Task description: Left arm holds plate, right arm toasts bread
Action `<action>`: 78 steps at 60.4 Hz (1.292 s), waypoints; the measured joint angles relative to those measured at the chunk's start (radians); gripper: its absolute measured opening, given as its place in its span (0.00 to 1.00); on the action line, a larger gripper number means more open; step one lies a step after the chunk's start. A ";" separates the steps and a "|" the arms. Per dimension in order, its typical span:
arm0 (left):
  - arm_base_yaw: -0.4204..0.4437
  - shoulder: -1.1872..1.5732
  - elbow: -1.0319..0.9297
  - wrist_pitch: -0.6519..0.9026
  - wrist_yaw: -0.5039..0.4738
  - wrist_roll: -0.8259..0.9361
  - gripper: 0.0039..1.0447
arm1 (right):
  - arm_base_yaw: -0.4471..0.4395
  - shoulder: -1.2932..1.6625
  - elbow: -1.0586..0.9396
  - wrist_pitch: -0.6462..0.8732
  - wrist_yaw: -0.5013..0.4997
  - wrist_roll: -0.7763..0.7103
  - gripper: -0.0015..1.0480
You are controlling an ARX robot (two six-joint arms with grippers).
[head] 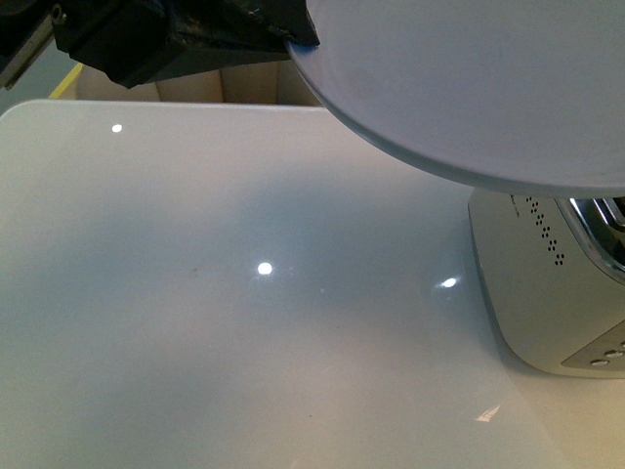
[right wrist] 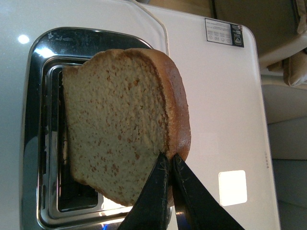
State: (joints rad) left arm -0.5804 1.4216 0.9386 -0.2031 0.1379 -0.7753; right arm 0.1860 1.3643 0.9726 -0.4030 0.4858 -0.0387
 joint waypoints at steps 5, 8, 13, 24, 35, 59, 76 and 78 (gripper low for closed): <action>0.000 0.000 0.000 0.000 0.000 0.000 0.03 | 0.004 -0.019 -0.005 -0.011 0.000 0.001 0.02; 0.000 0.000 0.000 0.000 0.000 -0.001 0.03 | 0.006 -0.025 -0.005 -0.014 0.000 0.001 0.02; 0.000 0.000 0.000 0.000 -0.001 -0.001 0.03 | 0.010 -0.028 -0.005 -0.018 0.000 0.004 0.02; 0.000 0.000 0.000 0.000 0.000 -0.002 0.03 | 0.023 -0.023 -0.008 -0.019 -0.002 0.020 0.02; 0.000 0.000 0.000 0.000 0.000 -0.004 0.03 | 0.048 -0.005 -0.020 -0.018 0.013 0.032 0.02; 0.000 0.000 0.000 0.000 0.001 -0.005 0.03 | 0.059 -0.002 -0.041 -0.018 0.015 0.061 0.02; 0.000 0.000 0.000 0.000 0.002 -0.005 0.03 | 0.072 -0.002 -0.048 -0.011 0.007 0.073 0.02; 0.000 0.000 0.000 0.000 0.003 -0.005 0.03 | 0.074 -0.002 -0.048 -0.010 0.008 0.073 0.02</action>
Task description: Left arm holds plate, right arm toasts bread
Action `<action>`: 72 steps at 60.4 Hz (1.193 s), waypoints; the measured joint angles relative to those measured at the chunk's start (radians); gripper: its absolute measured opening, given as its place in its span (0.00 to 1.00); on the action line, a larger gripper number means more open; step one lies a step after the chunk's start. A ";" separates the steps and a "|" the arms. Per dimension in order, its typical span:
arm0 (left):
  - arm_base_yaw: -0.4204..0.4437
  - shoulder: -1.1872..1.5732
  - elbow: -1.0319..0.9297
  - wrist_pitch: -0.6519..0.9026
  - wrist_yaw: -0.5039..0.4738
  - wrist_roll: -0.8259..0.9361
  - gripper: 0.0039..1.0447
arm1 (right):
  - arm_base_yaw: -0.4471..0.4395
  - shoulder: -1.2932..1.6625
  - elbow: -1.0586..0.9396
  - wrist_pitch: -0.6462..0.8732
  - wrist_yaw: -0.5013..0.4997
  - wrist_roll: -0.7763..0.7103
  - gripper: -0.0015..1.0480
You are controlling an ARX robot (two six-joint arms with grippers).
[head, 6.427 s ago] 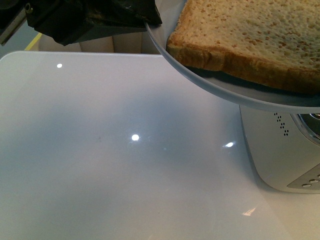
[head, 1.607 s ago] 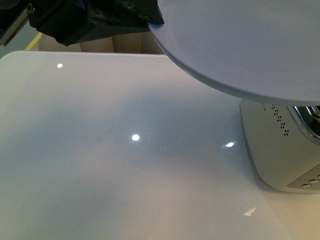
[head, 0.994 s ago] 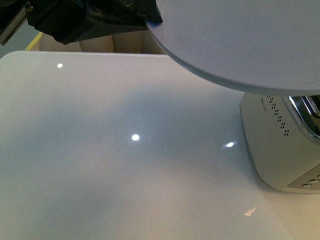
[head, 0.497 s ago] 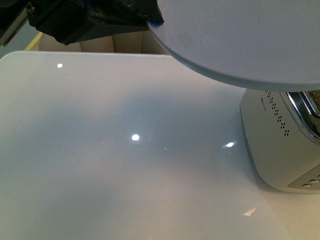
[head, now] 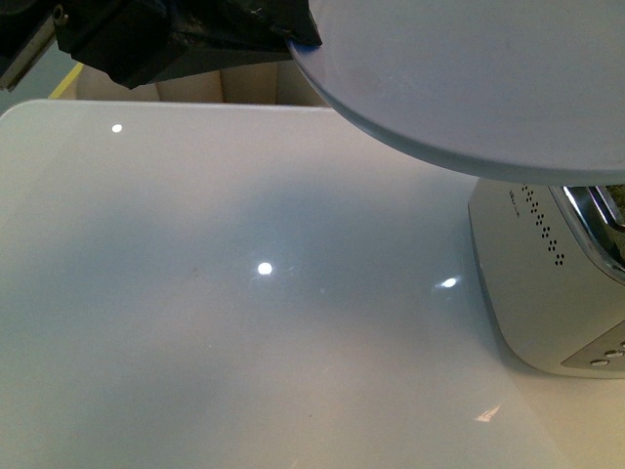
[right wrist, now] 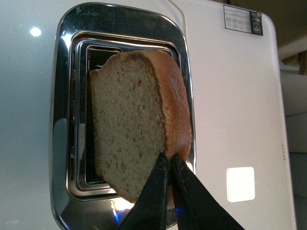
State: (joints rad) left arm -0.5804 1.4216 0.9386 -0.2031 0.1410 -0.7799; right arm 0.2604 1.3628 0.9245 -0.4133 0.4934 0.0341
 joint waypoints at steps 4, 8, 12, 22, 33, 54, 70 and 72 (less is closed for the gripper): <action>0.000 0.000 0.000 0.000 0.000 0.000 0.03 | 0.003 0.003 0.000 0.000 0.000 0.000 0.02; 0.000 0.000 0.000 0.000 0.000 0.000 0.03 | 0.006 0.006 0.000 0.000 0.000 0.000 0.02; 0.000 0.000 0.000 0.000 0.000 0.000 0.03 | 0.008 0.007 0.000 0.000 -0.001 0.001 0.02; 0.000 0.000 0.000 0.000 0.000 0.000 0.03 | 0.010 0.011 -0.003 0.005 -0.010 0.003 0.02; 0.000 0.000 0.000 0.000 0.000 0.000 0.03 | 0.010 0.014 -0.006 0.006 -0.011 0.005 0.02; 0.000 0.000 0.000 0.000 0.001 0.000 0.03 | 0.006 0.014 -0.018 0.008 -0.023 0.011 0.51; 0.000 0.000 0.000 0.000 0.000 0.000 0.03 | -0.009 0.004 -0.025 0.008 -0.021 0.013 0.85; 0.000 0.000 0.000 0.000 0.000 0.000 0.03 | -0.012 -0.003 -0.030 0.007 -0.015 0.011 0.91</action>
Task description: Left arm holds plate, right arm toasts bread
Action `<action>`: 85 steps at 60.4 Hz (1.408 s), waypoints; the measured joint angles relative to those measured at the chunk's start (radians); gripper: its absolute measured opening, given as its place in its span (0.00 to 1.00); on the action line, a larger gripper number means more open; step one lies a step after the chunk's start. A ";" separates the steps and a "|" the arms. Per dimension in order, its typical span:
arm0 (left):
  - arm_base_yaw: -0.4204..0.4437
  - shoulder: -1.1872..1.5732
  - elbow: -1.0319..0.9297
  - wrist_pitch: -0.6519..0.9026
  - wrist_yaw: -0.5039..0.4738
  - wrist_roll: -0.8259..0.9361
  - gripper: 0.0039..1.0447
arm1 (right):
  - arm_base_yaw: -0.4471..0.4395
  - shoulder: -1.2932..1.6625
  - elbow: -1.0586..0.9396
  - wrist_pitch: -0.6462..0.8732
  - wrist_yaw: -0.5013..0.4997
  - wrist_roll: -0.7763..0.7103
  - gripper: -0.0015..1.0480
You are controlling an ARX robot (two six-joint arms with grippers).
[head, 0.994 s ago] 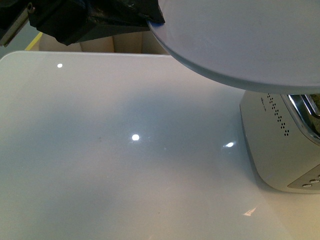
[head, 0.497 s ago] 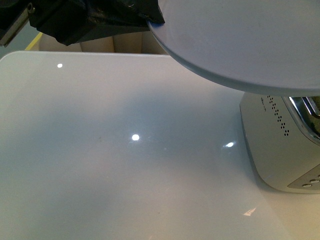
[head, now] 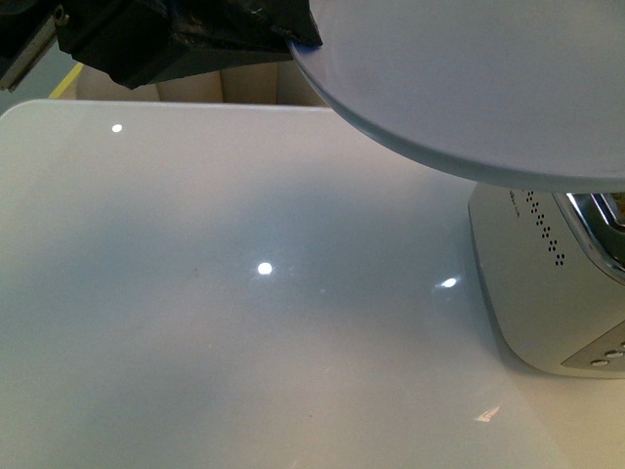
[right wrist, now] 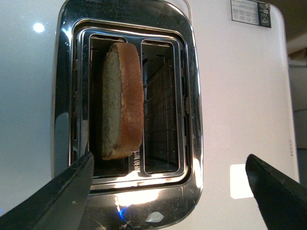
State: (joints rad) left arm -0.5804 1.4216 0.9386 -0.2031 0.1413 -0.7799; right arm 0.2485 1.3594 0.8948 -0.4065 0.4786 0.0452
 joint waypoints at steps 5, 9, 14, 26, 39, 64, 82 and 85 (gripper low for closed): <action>0.000 0.000 0.000 0.000 0.000 0.000 0.03 | -0.009 -0.022 -0.017 0.000 0.010 -0.014 0.91; 0.000 0.000 0.000 0.000 0.000 0.000 0.03 | -0.016 -0.036 -0.027 0.000 0.008 -0.019 0.92; 0.000 0.000 0.000 0.000 0.000 0.000 0.03 | -0.025 -0.055 -0.040 -0.003 0.001 -0.029 0.92; 0.000 0.000 0.000 0.000 0.000 0.000 0.03 | -0.060 -0.101 -0.056 -0.017 -0.023 -0.049 0.92; 0.000 0.000 0.000 0.000 -0.001 0.000 0.03 | -0.144 -0.145 -0.056 0.003 -0.025 -0.062 0.92; 0.000 0.000 0.000 0.000 -0.001 0.000 0.03 | -0.148 -0.354 -0.055 0.181 -0.013 -0.058 0.92; 0.000 0.000 0.000 0.000 -0.003 0.000 0.03 | -0.045 -0.583 -0.168 0.258 0.024 -0.053 0.92; 0.000 0.000 0.000 0.000 -0.002 0.000 0.03 | -0.043 -0.609 -0.188 0.262 0.023 -0.049 0.92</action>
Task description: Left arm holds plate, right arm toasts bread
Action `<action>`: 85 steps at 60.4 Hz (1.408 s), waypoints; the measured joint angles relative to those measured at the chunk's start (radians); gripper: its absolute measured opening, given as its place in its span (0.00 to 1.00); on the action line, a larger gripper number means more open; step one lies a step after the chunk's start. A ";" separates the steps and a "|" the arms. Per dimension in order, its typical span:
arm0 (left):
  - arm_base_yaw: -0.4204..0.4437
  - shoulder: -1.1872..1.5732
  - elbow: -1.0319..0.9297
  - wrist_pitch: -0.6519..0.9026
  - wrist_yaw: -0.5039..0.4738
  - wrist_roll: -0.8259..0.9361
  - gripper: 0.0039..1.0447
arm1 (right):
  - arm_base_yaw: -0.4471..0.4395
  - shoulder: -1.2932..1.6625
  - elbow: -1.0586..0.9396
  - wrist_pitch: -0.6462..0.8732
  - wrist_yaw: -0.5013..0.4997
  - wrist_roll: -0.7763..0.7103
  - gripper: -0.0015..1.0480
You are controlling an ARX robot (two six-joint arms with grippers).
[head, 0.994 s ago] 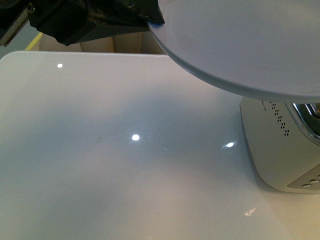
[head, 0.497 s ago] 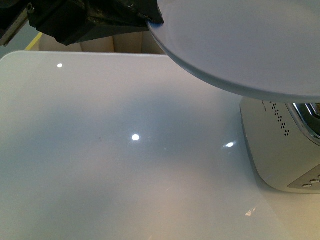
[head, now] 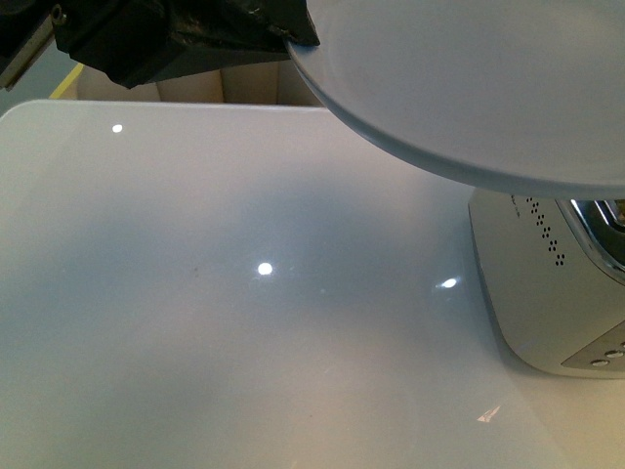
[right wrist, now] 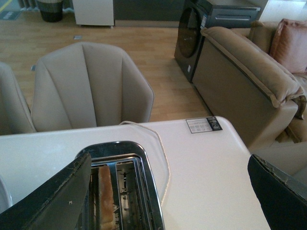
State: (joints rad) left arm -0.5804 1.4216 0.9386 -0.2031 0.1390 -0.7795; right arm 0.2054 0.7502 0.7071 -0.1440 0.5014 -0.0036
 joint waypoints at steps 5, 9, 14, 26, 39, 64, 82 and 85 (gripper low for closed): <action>0.000 0.000 0.000 0.000 -0.001 0.000 0.03 | -0.002 -0.039 -0.023 -0.006 0.006 0.015 0.92; 0.000 0.000 0.000 0.000 0.000 0.000 0.03 | -0.035 -0.070 -0.065 0.087 -0.141 0.012 0.85; 0.000 0.000 0.000 0.000 0.002 0.000 0.03 | -0.073 -0.119 -0.155 0.214 -0.319 0.010 0.73; 0.000 0.000 0.000 0.000 -0.001 0.000 0.03 | -0.193 -0.237 -0.376 0.316 -0.490 0.009 0.34; 0.000 0.000 0.000 0.000 0.000 0.000 0.03 | -0.201 -0.322 -0.491 0.348 -0.499 0.008 0.02; 0.000 0.000 0.000 0.000 -0.001 0.000 0.03 | -0.202 -0.473 -0.627 0.336 -0.499 0.006 0.02; 0.000 0.000 0.000 0.000 -0.001 0.000 0.03 | -0.202 -0.536 -0.658 0.305 -0.499 0.006 0.02; 0.000 0.000 0.000 0.000 -0.001 0.000 0.03 | -0.202 -0.545 -0.661 0.300 -0.499 0.006 0.02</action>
State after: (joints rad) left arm -0.5808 1.4216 0.9390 -0.2031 0.1383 -0.7799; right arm 0.0036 0.2050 0.0456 0.1558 0.0021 0.0029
